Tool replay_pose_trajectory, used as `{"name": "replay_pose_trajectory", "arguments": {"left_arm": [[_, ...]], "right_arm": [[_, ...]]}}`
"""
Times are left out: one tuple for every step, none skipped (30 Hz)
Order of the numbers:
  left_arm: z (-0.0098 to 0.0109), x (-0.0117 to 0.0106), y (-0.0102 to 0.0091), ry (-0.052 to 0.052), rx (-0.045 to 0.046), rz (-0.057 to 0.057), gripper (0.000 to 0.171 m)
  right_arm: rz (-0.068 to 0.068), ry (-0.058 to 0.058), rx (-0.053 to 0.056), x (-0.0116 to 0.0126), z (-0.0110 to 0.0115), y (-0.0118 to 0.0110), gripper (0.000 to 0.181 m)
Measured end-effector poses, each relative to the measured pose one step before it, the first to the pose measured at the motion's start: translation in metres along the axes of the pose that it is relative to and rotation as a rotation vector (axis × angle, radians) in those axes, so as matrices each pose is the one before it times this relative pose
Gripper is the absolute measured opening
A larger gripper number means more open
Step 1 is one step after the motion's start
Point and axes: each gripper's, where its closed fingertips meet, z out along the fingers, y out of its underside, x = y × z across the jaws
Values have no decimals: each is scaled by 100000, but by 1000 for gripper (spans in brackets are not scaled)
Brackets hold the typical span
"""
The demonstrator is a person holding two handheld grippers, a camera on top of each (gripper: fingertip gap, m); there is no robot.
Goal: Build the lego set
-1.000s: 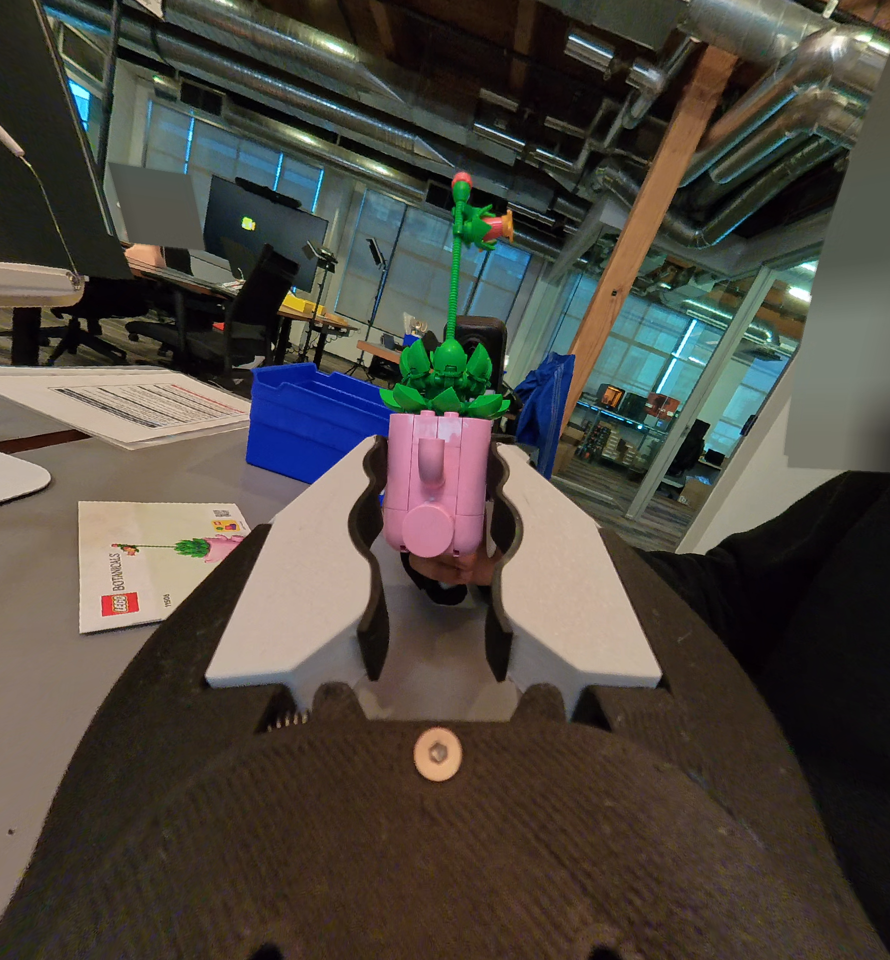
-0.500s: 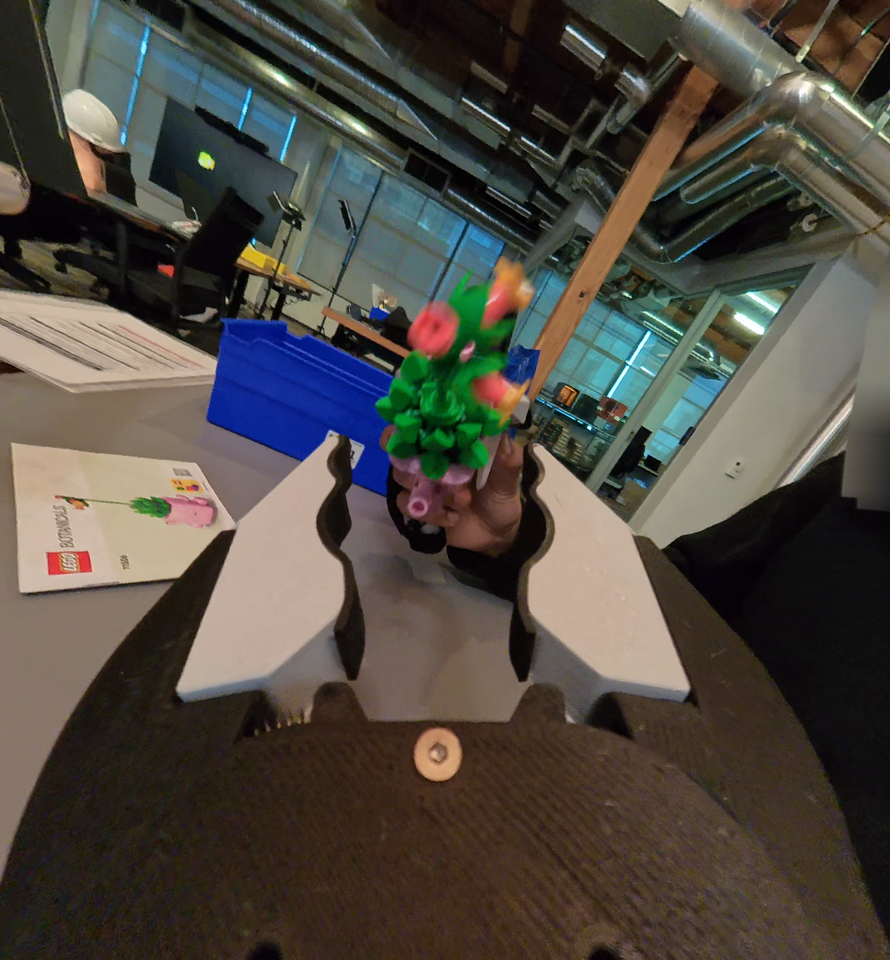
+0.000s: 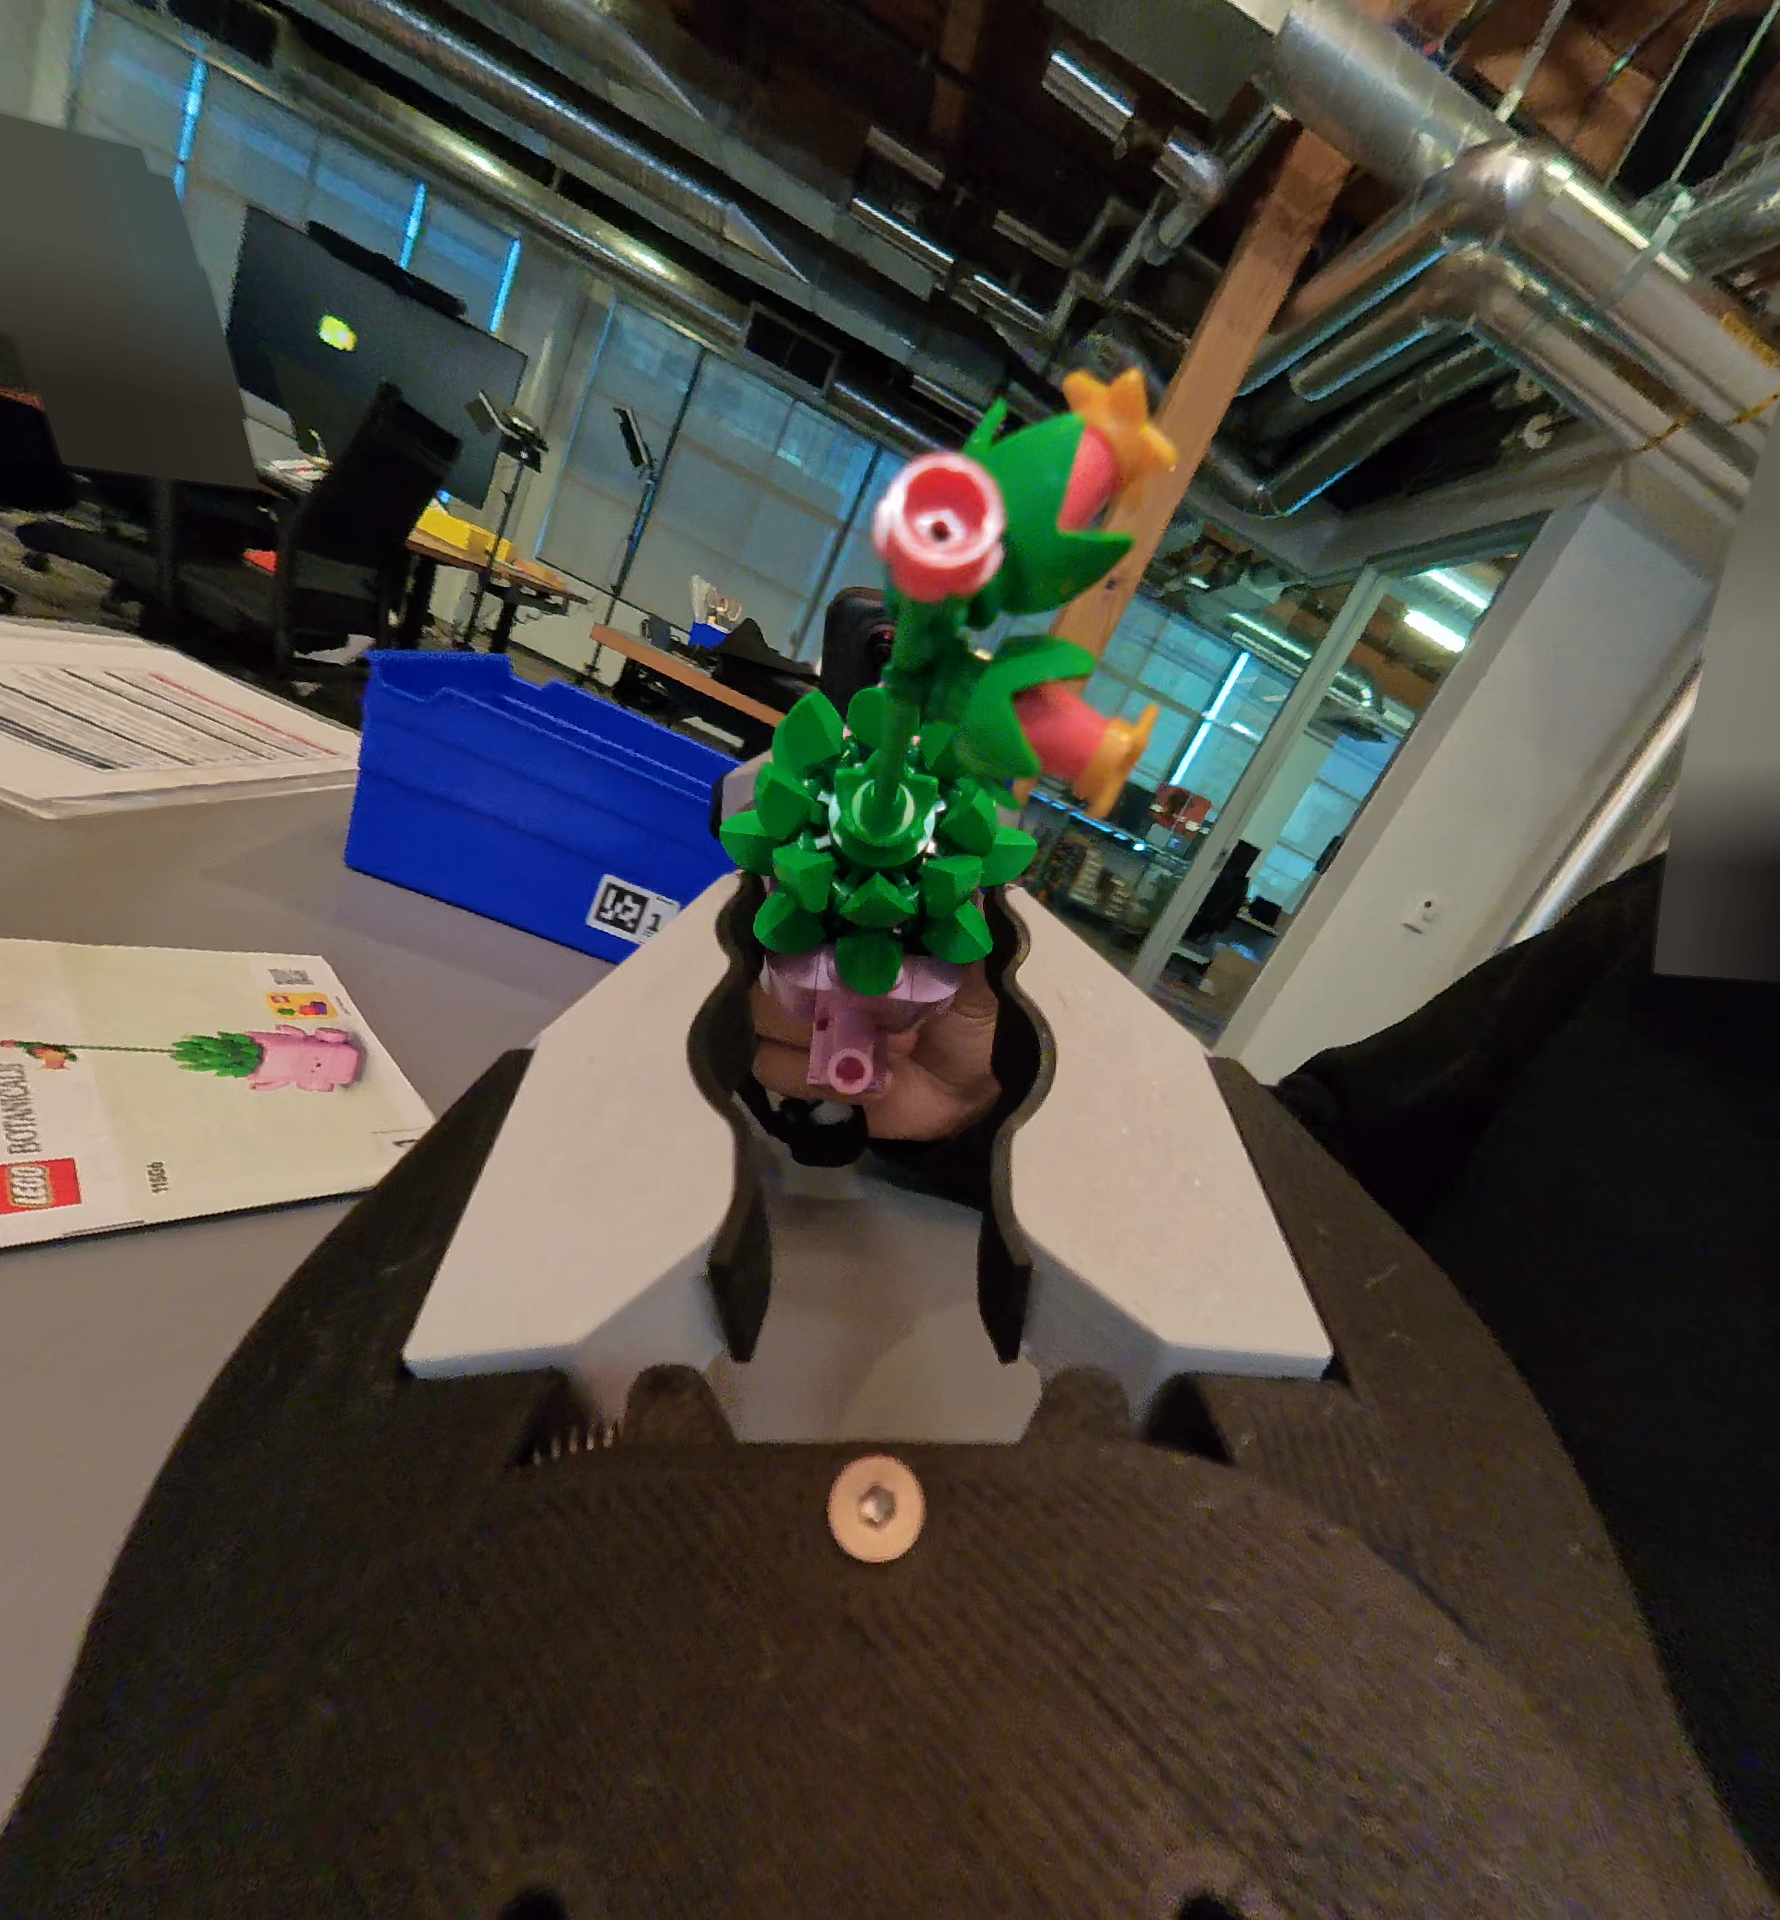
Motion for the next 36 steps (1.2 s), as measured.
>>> {"name": "replay_pose_trajectory", "arguments": {"left_arm": [[-69, -36, -101, -1330, -22, 1879, 40], [-90, -30, -132, -1024, 221, 1492, 39], [-96, -61, -157, -976, 306, 1061, 39], [-88, -72, -106, -777, 154, 605, 39], [-95, -74, -27, -617, -452, 410, 39], [-103, -125, 2, -942, -644, 897, 39], [-79, -124, -5, -1158, -562, 1136, 39], [-59, -110, 10, -1107, -737, 1210, 39], [-43, -72, 27, -948, -849, 1226, 39], [-36, -42, 23, -745, -923, 1016, 39], [-30, -46, 56, -590, -1087, 818, 39], [-26, -25, 73, -603, -1188, 979, 39], [-26, -36, 73, -676, -1089, 1235, 39], [-14, 2, 40, -487, -788, 1131, 39], [4, 93, -28, 34, -283, 663, 39], [32, 157, -80, 426, 184, 250, 39], [76, 197, -102, 628, 387, 206, 40], [115, 213, -3, 738, -61, 286, 40], [130, 202, 48, 835, -290, 340, 44], [160, 180, 159, 790, -997, 73, 49], [156, 88, 232, 344, -1348, 77, 52], [145, -50, 243, -519, -1258, 237, 53], [70, -113, 167, -854, -601, 613, 53], [33, -65, 44, -471, 144, 390, 52], [-7, 28, -23, 349, 346, -285, 52], [-11, 55, -31, 701, 214, -723, 51], [-29, 22, -32, 489, 145, -582, 50], [-23, 16, -49, 225, 251, -152, 50], [-8, 5, -29, -89, 189, 247, 50], [32, -4, 20, -230, -214, 272, 49], [54, 6, 51, -318, -358, 248, 49], [59, -4, 31, -314, -253, 213, 49], [43, 8, 5, -187, -129, 77, 49], [18, 10, -37, -209, 85, 179, 48], [-12, -20, -54, -483, 220, 366, 48], [-21, -27, -24, -444, -93, 345, 47]], "right_arm": [[518, -379, -196, 35, 6, 100, 33], [302, -290, -667, 52, 0, 166, 33], [135, -208, -1507, 66, 26, 256, 33], [-388, 41, -1761, 61, 57, 306, 33], [-725, 416, -1308, 65, 58, 245, 33], [-533, 546, -1010, 68, 80, 201, 33], [-294, 436, -966, 69, 68, 179, 33], [-390, 308, -867, 47, 47, 172, 33], [-497, 143, -887, 24, 39, 164, 33], [-430, -9, -1062, 11, 32, 184, 33], [-340, -28, -1135, 10, 23, 190, 33], [-254, -13, -1165, 7, 32, 183, 33], [-265, -8, -984, -13, 22, 160, 33], [-295, -131, -486, -39, 19, 77, 33], [-207, -404, 62, -89, 16, 6, 33], [17, -663, 542, -138, 25, -86, 33], [366, -773, 596, -151, 49, -78, 33], [428, -512, 414, -94, 58, -45, 33], [112, -70, 239, -40, 50, -11, 33], [-42, 52, -74, -1, 56, 55, 33], [131, -241, -329, -19, 53, 104, 33], [445, -523, -7, -52, 40, 55, 33], [695, -624, 771, -65, 17, -61, 33], [888, -656, 1254, -52, -34, -154, 32], [958, -675, 1319, -45, -50, -163, 32], [944, -698, 1573, -45, -80, -223, 32], [1029, -719, 1967, -52, -102, -272, 33], [1200, -770, 2066, -45, -101, -281, 32], [1133, -608, 1838, -8, -103, -223, 32], [968, -522, 1430, -1, -78, -161, 32], [860, -484, 1088, 6, -41, -118, 32], [790, -440, 1070, -12, -39, -105, 32], [779, -417, 991, -17, -17, -94, 32], [658, -378, 718, -11, 2, -40, 32], [454, -314, 360, -8, 12, 8, 32], [96, 15, -46, 30, 8, 31, 32]]}}
